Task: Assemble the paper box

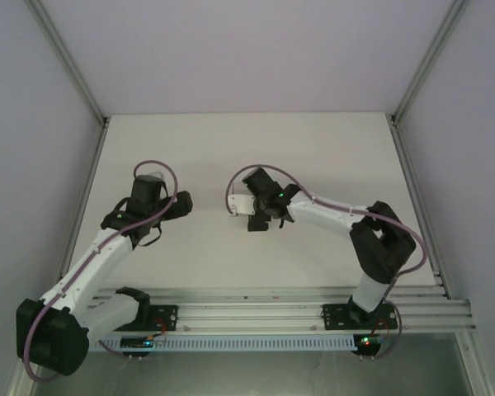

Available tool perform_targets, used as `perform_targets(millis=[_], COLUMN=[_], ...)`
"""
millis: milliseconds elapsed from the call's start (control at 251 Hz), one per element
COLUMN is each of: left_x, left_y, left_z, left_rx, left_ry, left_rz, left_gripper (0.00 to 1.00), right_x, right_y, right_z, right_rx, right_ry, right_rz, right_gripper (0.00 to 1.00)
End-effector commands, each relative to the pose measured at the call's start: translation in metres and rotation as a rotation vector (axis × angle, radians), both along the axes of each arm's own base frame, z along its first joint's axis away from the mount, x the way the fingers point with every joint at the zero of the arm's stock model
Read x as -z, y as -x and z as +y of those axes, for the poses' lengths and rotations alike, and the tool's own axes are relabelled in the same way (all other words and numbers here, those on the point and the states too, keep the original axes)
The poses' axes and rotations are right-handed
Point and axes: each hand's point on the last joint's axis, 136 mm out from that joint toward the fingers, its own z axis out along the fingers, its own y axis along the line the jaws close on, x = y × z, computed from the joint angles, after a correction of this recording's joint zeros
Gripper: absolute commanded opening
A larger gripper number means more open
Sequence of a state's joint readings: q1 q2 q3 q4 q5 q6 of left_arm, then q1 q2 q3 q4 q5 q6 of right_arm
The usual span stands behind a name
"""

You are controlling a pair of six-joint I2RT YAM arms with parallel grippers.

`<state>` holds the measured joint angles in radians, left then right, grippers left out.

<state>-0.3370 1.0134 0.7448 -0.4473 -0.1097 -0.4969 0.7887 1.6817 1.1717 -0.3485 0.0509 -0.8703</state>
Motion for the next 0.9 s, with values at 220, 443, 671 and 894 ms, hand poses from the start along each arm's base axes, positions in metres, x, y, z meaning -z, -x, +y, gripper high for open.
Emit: perform_targets(millis=[220,443,671,894], left_x=[-0.023,0.001,0.010,0.028], left_y=[-0.025,-0.050,-0.060,-0.077], left_z=[0.035,0.105,0.119,0.110], left_rx=[-0.086,-0.272,-0.233,-0.145], left_ry=[-0.196,-0.340,-0.339,-0.335], left_rz=[-0.220,-0.406,-0.516,-0.532], left_gripper=[1.00,1.00,1.00,1.00], right_x=[-0.119,-0.073,-0.039,-0.008], right_y=[-0.027,-0.041,-0.034,-0.053], right_z=[-0.095,-0.238,-0.303,-0.298], right_rx=[0.564,1.041,1.176,1.150], right_ry=[-0.607,-0.809,-1.068,-0.998], right_rz=[0.051,-0.178,-0.332,-0.266], right_gripper=[0.99,0.99,0.99,1.00])
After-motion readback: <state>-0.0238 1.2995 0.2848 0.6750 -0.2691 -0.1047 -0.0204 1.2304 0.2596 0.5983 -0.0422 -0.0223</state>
